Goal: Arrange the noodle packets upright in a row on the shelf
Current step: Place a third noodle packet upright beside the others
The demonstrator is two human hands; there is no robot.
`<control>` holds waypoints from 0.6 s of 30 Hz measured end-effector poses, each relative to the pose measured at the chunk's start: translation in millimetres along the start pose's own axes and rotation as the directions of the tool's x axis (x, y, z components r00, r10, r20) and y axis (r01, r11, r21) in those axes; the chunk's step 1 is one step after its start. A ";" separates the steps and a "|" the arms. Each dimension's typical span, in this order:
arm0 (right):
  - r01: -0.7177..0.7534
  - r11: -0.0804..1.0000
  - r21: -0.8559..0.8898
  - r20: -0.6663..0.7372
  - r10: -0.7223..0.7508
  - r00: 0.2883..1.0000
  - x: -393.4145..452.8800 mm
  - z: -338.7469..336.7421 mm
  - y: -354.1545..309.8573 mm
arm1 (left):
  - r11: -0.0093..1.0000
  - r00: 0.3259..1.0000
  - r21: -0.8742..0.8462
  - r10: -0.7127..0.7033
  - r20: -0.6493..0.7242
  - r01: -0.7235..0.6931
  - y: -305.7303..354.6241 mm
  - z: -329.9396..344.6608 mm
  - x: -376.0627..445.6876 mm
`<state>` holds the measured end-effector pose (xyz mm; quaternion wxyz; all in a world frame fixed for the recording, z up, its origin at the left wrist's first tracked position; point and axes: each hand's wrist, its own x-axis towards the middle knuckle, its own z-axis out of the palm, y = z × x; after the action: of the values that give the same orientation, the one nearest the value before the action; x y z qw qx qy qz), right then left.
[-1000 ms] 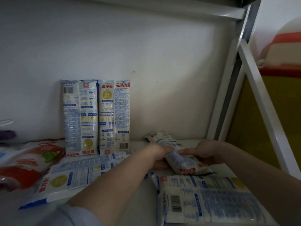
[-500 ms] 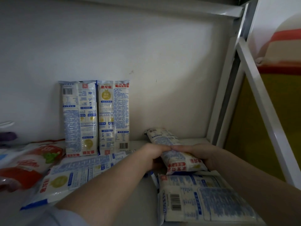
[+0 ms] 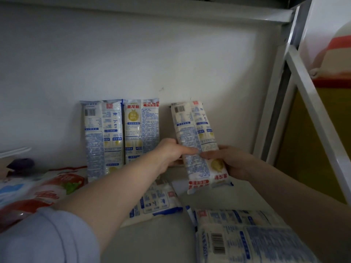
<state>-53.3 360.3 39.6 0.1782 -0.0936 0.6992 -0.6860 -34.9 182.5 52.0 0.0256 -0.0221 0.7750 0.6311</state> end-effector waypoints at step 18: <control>0.197 0.980 0.016 -0.099 -0.194 0.976 71.8 28.3 9.8 | 0.911 0.947 0.373 0.262 -0.187 -0.178 4.5 -35.2 28.2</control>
<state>-107.6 307.6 21.4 0.0769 -0.1263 0.6856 -0.7128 -63.8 148.8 61.6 -0.1333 -0.0029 0.8701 0.4745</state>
